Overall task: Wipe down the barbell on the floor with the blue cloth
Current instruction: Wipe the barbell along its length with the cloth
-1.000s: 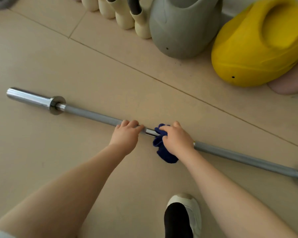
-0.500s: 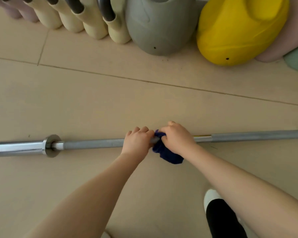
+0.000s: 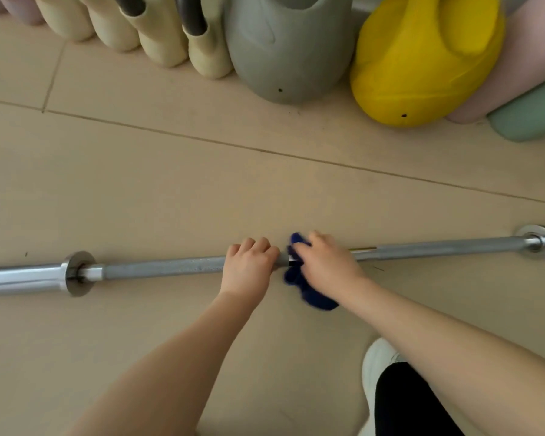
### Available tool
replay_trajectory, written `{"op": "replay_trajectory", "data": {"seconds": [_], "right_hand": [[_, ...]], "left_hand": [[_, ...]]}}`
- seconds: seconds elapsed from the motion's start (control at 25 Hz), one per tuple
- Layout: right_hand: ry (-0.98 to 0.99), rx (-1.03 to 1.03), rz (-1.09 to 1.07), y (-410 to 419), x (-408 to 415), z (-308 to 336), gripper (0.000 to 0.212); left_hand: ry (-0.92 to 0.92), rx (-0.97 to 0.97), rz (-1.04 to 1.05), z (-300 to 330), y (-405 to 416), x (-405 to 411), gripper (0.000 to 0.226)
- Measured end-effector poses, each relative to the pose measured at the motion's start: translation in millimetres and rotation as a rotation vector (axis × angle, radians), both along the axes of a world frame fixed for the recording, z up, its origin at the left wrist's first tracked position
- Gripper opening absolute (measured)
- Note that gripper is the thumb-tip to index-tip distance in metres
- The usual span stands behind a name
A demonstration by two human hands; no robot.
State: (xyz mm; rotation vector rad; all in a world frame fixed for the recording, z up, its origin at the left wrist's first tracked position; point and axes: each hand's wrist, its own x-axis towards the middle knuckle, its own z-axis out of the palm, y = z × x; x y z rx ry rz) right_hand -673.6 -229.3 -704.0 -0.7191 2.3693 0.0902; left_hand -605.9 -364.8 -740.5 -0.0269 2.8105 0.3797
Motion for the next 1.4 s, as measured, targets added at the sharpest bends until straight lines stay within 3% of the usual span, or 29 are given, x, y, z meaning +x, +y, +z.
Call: {"op": "replay_trajectory", "data": {"seconds": [0.08, 0.16, 0.28, 0.44, 0.52, 0.6, 0.76, 0.8, 0.96, 1.04, 1.12, 1.28, 1.4], "right_hand": [[0.087, 0.258, -0.08, 37, -23, -1, 0.028], [0.142, 0.379, -0.231, 54, -31, 1, 0.028], [0.125, 0.096, -0.343, 19, -7, -6, 0.027], [0.131, -0.253, -0.269, -13, 35, -24, 0.039], [0.291, -0.272, -0.237, 6, 32, -32, 0.044], [0.491, -0.257, -0.346, 33, 28, -40, 0.047], [0.418, -0.243, -0.81, 27, 21, -45, 0.039], [0.414, -0.257, -0.837, 17, 21, -44, 0.036], [0.362, -0.414, -0.351, -14, 44, -47, 0.041], [0.258, -0.433, -0.225, -11, 39, -45, 0.05], [0.293, -0.38, -0.298, 2, 25, -47, 0.041], [0.544, -0.306, -0.739, 19, 31, -55, 0.04], [0.391, -0.357, -0.487, 10, 33, -48, 0.042]], "left_hand": [[0.023, 0.035, 0.017, -4, 0, 2, 0.03], [0.048, 0.064, 0.025, -6, 1, 6, 0.029], [0.07, 0.048, 0.019, -9, -1, 5, 0.03], [0.077, -0.028, 0.039, -5, -4, -2, 0.023], [0.001, -0.016, 0.067, -5, -5, -6, 0.023], [-0.027, 0.014, 0.106, -6, -6, -10, 0.028], [-0.063, 0.052, 0.24, -5, 1, -12, 0.036], [-0.06, 0.06, 0.292, -4, 6, -11, 0.039], [-0.058, 0.058, 0.348, -2, 14, -9, 0.038], [-0.035, 0.055, 0.341, -2, 13, -7, 0.036], [0.003, 0.034, 0.313, -3, 13, -6, 0.038], [-0.048, -0.024, 0.244, -2, 16, -10, 0.048], [-0.047, -0.021, 0.312, -2, 16, -13, 0.041]]}}
